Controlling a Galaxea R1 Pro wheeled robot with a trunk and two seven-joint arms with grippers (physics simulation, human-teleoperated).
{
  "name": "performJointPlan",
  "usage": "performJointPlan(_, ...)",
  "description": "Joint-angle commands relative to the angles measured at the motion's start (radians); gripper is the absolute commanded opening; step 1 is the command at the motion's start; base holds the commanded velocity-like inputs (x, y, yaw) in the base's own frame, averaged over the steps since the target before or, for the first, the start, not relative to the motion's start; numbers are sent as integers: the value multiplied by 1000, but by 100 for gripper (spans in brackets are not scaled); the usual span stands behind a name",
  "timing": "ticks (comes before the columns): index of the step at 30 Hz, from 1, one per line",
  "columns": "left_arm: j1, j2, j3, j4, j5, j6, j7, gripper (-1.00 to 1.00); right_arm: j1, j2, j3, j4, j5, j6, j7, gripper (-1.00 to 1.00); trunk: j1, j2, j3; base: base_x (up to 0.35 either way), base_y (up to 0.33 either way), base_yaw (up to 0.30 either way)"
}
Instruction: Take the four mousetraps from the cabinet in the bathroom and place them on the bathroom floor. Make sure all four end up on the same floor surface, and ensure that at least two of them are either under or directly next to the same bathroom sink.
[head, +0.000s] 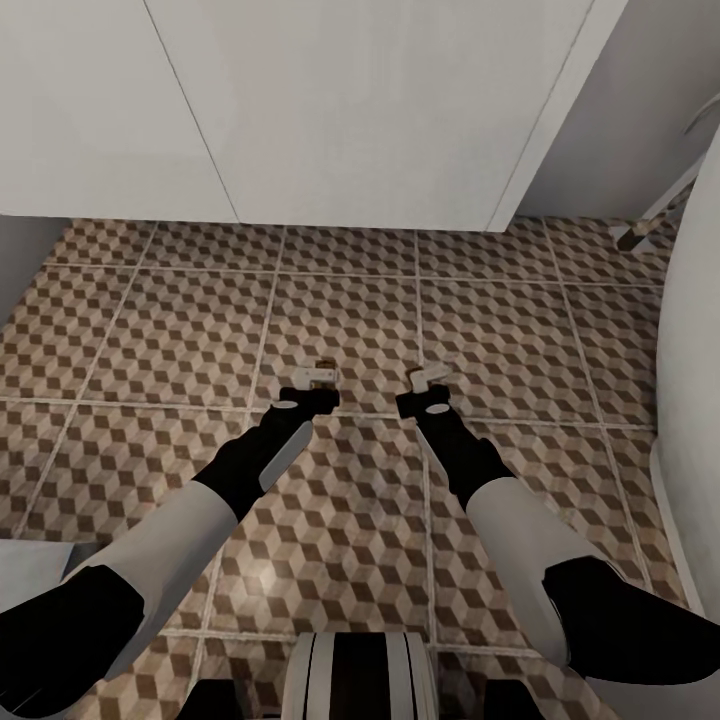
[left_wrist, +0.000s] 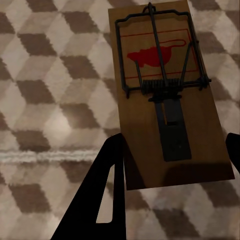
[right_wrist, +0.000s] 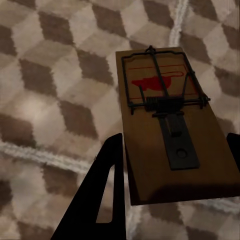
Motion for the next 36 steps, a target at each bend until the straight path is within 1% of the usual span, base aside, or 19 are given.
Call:
performJointPlan(1,-1,1,-8,-1,9,2,10,-100,0,0,3,-5,9,6,-3,-100,0,0,-1,0,0,0)
performJointPlan(4,-1,1,-16,-2,8,-5,11,-100,0,0,3,-24,9,-6,-3,-100,0,0,-1,0,0,0)
performJointPlan(7,-1,1,-18,-1,8,-33,10,-100,0,0,3,-29,9,-10,1,-100,0,0,-1,0,0,0)
performJointPlan(12,-1,1,-19,0,8,-54,10,-100,0,0,4,-30,8,-28,6,-100,0,0,-1,11,0,0)
performJointPlan(17,0,1,-19,0,8,-57,9,-100,0,0,13,-29,8,-34,7,-100,0,0,-1,171,81,0)
performJointPlan(20,0,1,-19,0,8,-58,9,-100,0,0,37,-28,8,-35,7,-100,0,0,-1,246,155,0)
performJointPlan(23,-1,1,-19,1,8,-58,9,-100,0,0,50,-27,8,-35,8,-100,0,0,-1,256,168,0)
performJointPlan(28,-1,8,-19,2,9,-58,9,-100,0,0,55,-26,8,-35,8,-100,0,0,-1,194,99,0)
performJointPlan(36,1,10,-24,5,9,-57,9,-100,0,0,56,-24,8,-36,8,-100,0,0,-1,27,9,0)
